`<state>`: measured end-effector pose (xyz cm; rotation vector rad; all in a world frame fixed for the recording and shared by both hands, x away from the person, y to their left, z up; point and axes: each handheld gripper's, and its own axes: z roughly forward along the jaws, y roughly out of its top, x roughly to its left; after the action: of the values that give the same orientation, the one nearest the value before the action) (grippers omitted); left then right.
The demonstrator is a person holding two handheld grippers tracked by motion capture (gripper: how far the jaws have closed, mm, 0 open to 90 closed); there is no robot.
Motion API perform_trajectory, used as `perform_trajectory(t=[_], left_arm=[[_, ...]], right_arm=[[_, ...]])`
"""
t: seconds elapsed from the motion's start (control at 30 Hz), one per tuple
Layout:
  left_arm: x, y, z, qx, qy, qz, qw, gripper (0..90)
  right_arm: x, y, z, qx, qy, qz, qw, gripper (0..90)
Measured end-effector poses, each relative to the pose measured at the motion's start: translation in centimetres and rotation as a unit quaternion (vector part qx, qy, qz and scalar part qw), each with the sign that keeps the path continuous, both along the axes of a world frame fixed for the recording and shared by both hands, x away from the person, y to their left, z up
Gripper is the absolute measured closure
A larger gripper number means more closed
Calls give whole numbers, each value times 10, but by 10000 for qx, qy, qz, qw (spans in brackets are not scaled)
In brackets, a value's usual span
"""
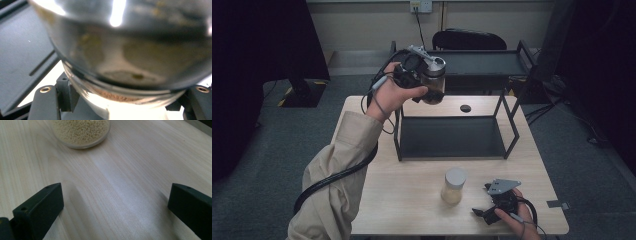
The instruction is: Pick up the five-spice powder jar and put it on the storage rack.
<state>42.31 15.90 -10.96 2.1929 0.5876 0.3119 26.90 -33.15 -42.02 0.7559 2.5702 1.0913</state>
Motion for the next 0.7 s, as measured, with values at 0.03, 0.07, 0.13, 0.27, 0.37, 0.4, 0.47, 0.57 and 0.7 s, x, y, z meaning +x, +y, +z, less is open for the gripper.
perform_trajectory(t=[0.03, 0.07, 0.13, 0.27, 0.37, 0.4, 0.47, 0.57, 0.7], left_arm=[[1, 0, 2, -2, -8, -1, 10000, 304], [1, 0, 4, -13, -14, 7, 10000, 304], [2, 0, 9, -3, -47, 15, 10000, 304], [4, 1, 16, 2, -57, 53, 10000, 304], [6, 1, 20, 18, -70, 99, 9999, 304], [7, 1, 22, 19, -68, 115, 9999, 304], [8, 2, 25, 20, -52, 142, 9999, 304], [11, 3, 28, 12, -54, 197, 9998, 304], [18, 6, 32, -15, -26, 303, 9995, 304]], right_arm=[[0, 0, 0, 0, 0, 0, 10000, 0], [0, 0, 0, 0, 1, 0, 10000, 0], [0, 0, 0, 0, 1, 0, 10000, 0], [0, 0, 0, 0, 1, 1, 10000, 0], [0, 0, 0, 1, 1, 0, 10000, 0], [0, 0, 0, 0, 1, 0, 10000, 0], [0, 0, 0, 1, 1, -1, 10000, 0], [0, 0, 0, 1, 0, 1, 10000, 0], [0, 0, 0, 1, 1, 1, 10000, 0]])
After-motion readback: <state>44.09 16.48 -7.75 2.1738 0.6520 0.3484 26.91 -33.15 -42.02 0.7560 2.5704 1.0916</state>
